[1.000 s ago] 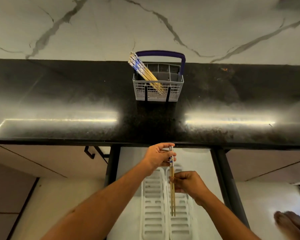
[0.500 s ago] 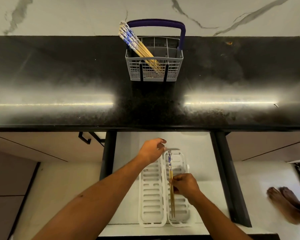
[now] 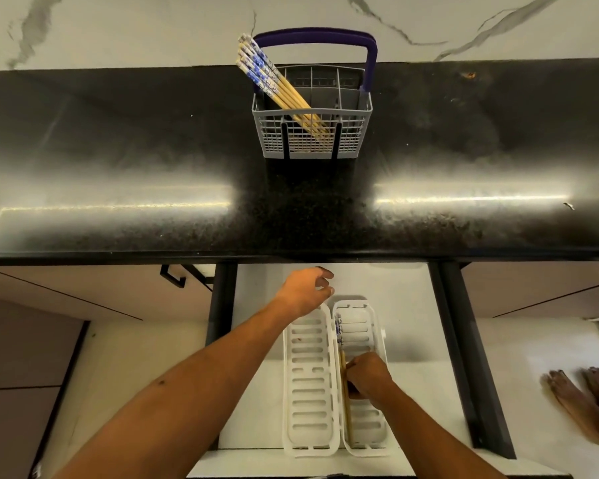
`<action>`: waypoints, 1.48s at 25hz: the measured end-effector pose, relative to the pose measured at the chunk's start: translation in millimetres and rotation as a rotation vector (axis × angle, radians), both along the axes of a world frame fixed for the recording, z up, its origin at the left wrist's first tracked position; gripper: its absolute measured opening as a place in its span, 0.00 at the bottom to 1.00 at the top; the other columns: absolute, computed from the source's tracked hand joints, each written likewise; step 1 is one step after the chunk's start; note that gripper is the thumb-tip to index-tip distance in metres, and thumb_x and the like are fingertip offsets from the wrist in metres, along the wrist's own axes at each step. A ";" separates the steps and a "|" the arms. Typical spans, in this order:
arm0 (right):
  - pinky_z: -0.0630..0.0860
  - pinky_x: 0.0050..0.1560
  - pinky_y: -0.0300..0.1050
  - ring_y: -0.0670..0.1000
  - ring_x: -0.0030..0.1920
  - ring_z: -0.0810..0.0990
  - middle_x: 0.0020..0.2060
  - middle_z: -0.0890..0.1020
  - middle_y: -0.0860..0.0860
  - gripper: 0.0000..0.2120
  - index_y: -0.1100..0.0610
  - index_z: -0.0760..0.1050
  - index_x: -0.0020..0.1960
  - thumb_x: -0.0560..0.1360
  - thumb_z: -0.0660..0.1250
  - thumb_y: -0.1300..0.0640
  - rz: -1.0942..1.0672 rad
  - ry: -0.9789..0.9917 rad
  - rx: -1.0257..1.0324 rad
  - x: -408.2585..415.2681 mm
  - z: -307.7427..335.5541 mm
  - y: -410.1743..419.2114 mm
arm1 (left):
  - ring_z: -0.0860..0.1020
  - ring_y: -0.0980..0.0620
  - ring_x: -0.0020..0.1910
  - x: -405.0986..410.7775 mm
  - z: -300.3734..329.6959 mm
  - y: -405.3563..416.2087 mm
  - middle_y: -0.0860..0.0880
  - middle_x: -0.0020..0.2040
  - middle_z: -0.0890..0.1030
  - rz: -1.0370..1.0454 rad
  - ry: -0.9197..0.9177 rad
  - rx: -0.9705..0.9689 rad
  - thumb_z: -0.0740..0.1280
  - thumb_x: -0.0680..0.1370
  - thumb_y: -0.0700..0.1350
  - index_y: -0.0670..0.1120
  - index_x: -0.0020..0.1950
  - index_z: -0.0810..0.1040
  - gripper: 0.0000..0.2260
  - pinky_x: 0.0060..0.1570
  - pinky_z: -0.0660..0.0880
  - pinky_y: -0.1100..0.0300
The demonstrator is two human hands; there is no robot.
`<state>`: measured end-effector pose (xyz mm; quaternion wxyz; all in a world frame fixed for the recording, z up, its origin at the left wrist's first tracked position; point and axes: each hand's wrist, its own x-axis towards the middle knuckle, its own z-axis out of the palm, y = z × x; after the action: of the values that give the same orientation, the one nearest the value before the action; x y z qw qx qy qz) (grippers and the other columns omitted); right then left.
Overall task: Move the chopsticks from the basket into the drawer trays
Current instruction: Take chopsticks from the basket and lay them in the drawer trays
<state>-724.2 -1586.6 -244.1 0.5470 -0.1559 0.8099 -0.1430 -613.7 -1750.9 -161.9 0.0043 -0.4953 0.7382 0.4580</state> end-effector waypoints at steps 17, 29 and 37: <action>0.82 0.39 0.43 0.53 0.38 0.84 0.37 0.82 0.52 0.04 0.59 0.78 0.42 0.75 0.66 0.62 0.326 0.340 -0.003 7.5 -1.9 3.0 | 0.77 0.49 0.63 9.2 -4.0 -4.5 0.47 0.65 0.79 0.029 -0.006 0.012 0.69 0.78 0.48 0.49 0.69 0.75 0.19 0.61 0.77 0.53; 0.84 0.45 0.44 0.49 0.39 0.83 0.39 0.83 0.50 0.06 0.55 0.78 0.44 0.77 0.65 0.63 0.410 0.341 -0.090 11.5 2.0 14.9 | 0.77 0.49 0.64 12.0 0.8 -6.2 0.47 0.66 0.79 0.051 -0.013 -0.008 0.69 0.79 0.48 0.48 0.69 0.74 0.19 0.63 0.72 0.57; 0.84 0.47 0.47 0.49 0.40 0.83 0.40 0.83 0.48 0.04 0.53 0.78 0.44 0.76 0.66 0.59 0.372 0.343 -0.074 11.5 8.2 17.5 | 0.76 0.50 0.64 21.7 6.0 -4.1 0.48 0.66 0.78 0.050 0.009 -0.007 0.68 0.79 0.47 0.48 0.70 0.73 0.18 0.52 0.73 0.65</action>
<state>-712.7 -1569.1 -235.9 0.4125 -0.3441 0.8425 -0.0408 -591.9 -1755.0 -155.9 -0.0121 -0.5115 0.7273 0.4574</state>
